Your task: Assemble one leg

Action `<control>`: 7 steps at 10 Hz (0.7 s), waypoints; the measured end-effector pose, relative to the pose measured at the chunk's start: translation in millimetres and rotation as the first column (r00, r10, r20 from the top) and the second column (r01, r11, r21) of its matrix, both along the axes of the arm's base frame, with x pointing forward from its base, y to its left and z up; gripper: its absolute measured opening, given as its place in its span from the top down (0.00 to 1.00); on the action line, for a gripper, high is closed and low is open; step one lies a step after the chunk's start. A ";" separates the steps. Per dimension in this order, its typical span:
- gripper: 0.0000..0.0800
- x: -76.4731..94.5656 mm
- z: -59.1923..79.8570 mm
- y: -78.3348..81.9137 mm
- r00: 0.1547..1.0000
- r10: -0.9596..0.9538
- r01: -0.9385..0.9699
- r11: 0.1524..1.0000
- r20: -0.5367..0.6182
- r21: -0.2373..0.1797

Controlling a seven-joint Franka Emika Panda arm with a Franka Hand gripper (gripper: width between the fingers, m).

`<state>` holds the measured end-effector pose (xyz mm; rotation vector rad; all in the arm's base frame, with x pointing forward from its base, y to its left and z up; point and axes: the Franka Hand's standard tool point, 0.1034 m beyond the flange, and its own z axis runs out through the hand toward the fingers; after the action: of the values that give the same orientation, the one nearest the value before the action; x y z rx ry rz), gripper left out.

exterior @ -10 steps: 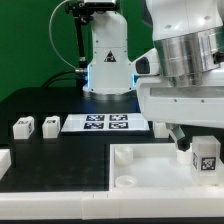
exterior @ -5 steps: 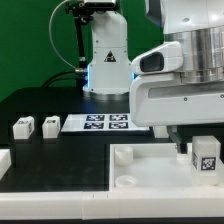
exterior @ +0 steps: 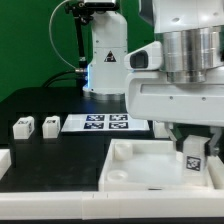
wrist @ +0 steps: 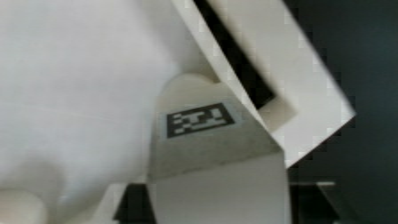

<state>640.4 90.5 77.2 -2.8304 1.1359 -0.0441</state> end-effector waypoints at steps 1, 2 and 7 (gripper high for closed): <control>0.61 -1.4 0.3 -9.5 0.994 -0.109 0.109 0.994 -0.022 -0.011; 0.61 -2.1 0.2 -17.7 0.982 -0.186 0.185 0.982 -0.030 -0.024; 0.48 -3.9 -1.8 -24.5 0.968 -0.250 0.250 0.967 -0.006 -0.042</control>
Offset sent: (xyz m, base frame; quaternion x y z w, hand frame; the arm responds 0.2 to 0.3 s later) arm 0.0002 0.0090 -0.0058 0.0561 0.0487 0.2216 0.9723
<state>636.5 66.0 75.4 -2.7055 1.5041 -0.0701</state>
